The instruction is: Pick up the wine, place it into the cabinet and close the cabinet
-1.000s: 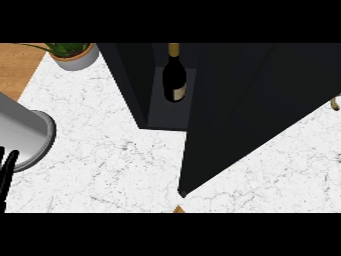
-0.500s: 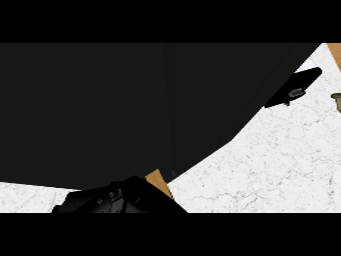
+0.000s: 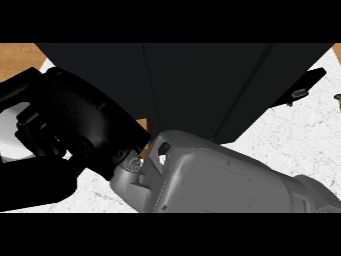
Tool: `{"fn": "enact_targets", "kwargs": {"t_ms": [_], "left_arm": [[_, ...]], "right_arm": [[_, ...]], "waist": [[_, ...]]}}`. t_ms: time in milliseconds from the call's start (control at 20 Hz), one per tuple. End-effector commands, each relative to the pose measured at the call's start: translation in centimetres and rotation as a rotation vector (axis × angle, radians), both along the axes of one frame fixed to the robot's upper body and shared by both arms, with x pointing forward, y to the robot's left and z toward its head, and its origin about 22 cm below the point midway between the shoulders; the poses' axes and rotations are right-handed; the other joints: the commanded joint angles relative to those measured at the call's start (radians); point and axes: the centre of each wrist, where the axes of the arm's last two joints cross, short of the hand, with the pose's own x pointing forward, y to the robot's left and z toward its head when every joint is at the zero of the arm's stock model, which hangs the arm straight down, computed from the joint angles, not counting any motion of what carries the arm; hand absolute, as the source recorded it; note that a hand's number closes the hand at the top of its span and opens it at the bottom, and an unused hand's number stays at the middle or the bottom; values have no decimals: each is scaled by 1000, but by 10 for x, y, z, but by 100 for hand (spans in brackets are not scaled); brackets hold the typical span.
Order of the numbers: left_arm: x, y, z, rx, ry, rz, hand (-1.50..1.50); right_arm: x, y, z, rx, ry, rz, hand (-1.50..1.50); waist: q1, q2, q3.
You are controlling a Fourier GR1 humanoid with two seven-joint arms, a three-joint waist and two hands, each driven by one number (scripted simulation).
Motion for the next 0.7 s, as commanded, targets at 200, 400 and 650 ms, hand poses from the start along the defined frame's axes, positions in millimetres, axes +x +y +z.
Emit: {"fn": "enact_targets", "kwargs": {"t_ms": [200, 400, 650], "left_arm": [[8, 9, 15, 13, -28, -31, -150], [5, 17, 10, 0, -30, 18, -150], [11, 30, 29, 5, -32, 31, -150]], "right_arm": [[43, 12, -7, -158, 253, 340, 150], [87, 5, -19, -61, 343, 262, 150], [124, -10, -38, -19, 210, 83, 150]], "waist": [[17, 14, 1], [-12, 6, 1], [-31, 7, 2]]}}
